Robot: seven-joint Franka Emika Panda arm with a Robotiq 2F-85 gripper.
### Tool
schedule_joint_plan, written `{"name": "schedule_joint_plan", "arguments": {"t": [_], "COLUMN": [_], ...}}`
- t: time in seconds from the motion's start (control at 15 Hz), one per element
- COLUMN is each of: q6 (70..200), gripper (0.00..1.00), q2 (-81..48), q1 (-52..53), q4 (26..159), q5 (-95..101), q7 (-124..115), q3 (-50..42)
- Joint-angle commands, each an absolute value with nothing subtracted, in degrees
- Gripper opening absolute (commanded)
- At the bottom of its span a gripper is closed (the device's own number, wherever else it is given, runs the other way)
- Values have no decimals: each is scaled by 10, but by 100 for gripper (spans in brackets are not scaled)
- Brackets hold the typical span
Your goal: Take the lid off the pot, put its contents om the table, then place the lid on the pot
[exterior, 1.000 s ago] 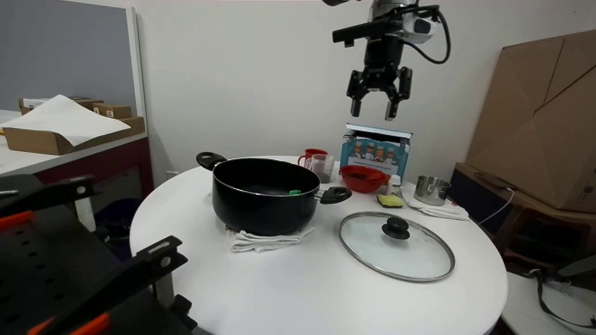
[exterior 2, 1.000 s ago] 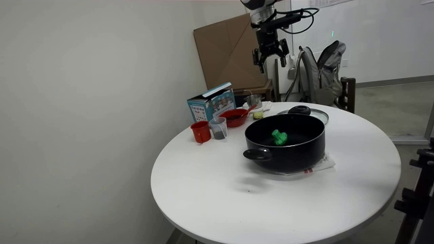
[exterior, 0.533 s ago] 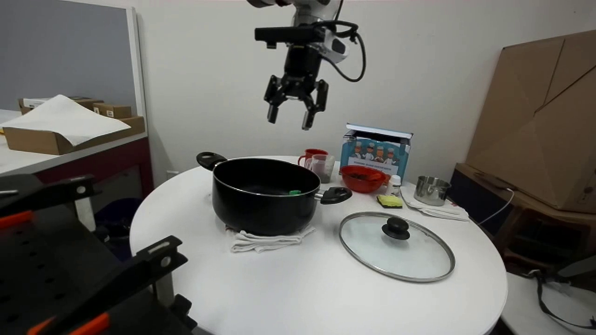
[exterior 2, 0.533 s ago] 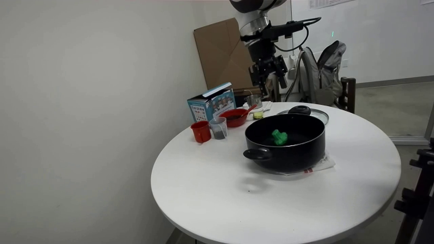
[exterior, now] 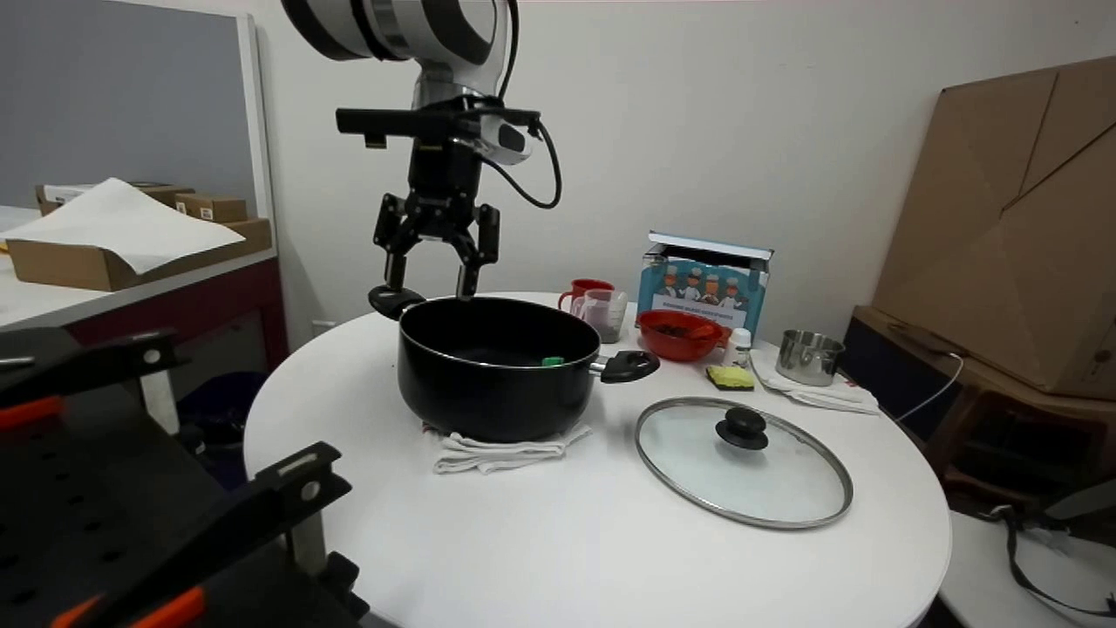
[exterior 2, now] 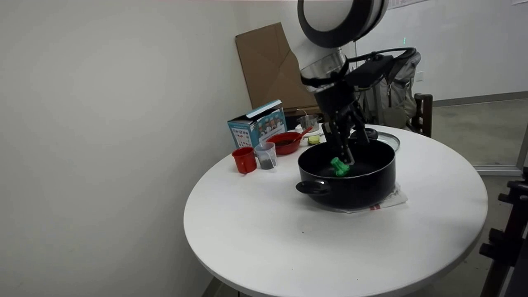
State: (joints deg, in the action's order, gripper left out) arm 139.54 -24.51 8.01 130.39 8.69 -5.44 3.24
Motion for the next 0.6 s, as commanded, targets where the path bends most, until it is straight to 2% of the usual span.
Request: {"name": "schedule_joint_plan", "arguments": {"t": [0.0, 0.53], "q6": [1438, 1444], "gripper": [100, 100], "q2": [-258, -282], "q1": [90, 62], "q4": [1311, 1259], "q5": [103, 31], "q7": [-81, -97], "q3": [16, 13]}}
